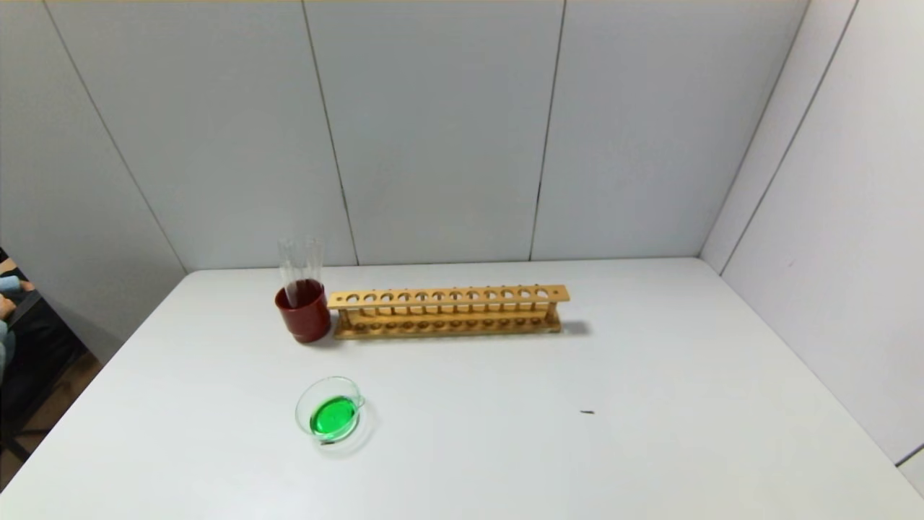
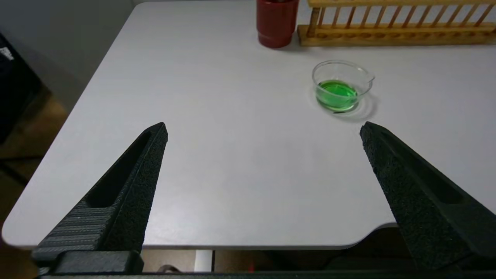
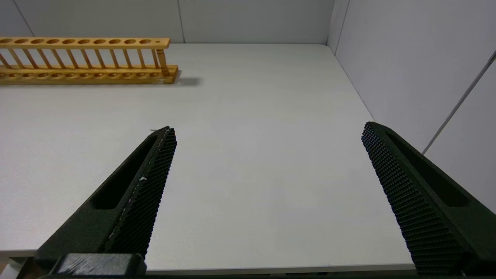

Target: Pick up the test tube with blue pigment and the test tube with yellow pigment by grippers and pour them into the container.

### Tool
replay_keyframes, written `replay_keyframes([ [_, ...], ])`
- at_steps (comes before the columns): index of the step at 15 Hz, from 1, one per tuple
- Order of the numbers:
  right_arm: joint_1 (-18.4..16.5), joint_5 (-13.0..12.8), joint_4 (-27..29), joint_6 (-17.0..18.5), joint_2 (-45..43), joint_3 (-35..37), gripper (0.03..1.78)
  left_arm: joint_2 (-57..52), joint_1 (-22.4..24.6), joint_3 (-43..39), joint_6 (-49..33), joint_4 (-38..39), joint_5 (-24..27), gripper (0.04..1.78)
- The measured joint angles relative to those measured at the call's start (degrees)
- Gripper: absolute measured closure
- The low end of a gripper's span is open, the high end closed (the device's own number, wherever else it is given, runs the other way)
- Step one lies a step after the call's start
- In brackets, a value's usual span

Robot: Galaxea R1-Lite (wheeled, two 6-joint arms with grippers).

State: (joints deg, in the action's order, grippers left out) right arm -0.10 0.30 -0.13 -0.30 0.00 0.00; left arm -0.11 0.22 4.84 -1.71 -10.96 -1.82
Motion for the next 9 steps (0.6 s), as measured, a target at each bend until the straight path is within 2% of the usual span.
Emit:
replay_keyframes([
  [5,0.00,-0.04,-0.02,0.10,0.00,0.00,0.06,-0.02,0.02,1.41,3.61,-4.91,0.41,0.07],
  [9,0.00,-0.06,-0.02,0.15,0.00,0.00,0.06,-0.02,0.00,1.96,3.79,-5.96,2.02,0.07],
])
